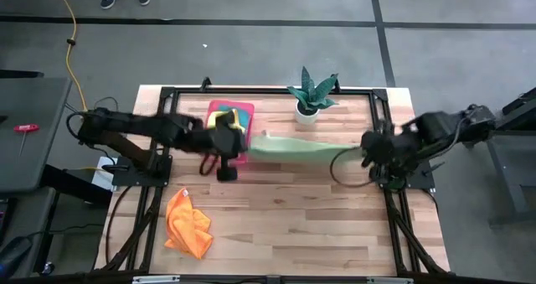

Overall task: Fold microfiber towels
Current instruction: Fold the green microfiber towel

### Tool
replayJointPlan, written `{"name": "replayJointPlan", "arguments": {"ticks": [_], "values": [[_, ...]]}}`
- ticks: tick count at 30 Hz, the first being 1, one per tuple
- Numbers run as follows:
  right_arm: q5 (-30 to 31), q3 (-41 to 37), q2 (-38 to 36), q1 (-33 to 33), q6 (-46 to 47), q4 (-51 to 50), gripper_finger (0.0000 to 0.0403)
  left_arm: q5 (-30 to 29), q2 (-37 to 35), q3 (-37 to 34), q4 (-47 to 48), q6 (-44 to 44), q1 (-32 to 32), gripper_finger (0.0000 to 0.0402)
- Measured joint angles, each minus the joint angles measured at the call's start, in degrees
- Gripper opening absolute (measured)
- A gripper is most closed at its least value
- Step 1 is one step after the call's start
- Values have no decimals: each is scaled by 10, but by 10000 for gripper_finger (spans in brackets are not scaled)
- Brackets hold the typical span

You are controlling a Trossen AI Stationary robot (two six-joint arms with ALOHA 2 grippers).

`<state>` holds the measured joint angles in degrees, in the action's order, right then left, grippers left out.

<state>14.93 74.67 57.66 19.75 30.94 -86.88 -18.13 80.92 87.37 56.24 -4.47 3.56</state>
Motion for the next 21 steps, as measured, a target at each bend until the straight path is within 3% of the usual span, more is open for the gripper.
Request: {"name": "replayJointPlan", "arguments": {"ticks": [10, 21], "values": [[-65, -183, 0, 147, 142, 222, 0, 28, 98, -78, -83, -180, 138, 0], [-81, -322, 23, 283, 346, 493, 0, 115, 226, -92, -127, -368, 218, 0]]}}
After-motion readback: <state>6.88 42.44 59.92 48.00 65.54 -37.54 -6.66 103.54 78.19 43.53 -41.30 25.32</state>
